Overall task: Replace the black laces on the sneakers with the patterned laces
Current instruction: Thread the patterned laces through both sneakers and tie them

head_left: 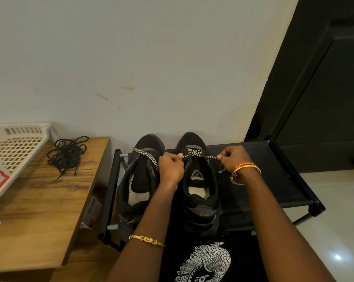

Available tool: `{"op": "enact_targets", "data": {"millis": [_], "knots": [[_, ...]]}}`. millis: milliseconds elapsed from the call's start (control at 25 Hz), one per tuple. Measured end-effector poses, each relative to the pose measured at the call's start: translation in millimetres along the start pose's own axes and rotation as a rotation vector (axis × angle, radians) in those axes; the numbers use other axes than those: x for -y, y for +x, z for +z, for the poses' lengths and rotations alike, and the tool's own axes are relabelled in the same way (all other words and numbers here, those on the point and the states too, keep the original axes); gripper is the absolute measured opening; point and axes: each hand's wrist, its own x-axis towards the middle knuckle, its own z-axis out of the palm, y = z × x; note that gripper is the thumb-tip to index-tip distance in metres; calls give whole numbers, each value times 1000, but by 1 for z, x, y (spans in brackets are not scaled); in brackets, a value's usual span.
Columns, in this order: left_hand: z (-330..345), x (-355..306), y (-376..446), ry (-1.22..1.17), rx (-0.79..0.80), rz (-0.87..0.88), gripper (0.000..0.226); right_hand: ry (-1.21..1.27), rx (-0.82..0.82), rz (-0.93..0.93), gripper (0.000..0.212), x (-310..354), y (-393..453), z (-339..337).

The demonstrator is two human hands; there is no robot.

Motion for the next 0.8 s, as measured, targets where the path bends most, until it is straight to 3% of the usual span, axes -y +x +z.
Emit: {"op": "enact_targets", "data": {"millis": [120,320,600,680,800], "knots": [[-2,2,4,5,19,-22,24,12,1,10,19,1,-1,3],[-1,2,7,-24,181,-22,31,219,125,-65,11,14,-7,10],[-2,1,4,50,86,-3,18,147,59,34,13,18,-11,9],[-7,-5,-1,34,93,5,16,271,52,99,17,25,-19,-4],[-16,-20,-11,19,29,233,18,692,160,98,17,42,-38,-47]]}}
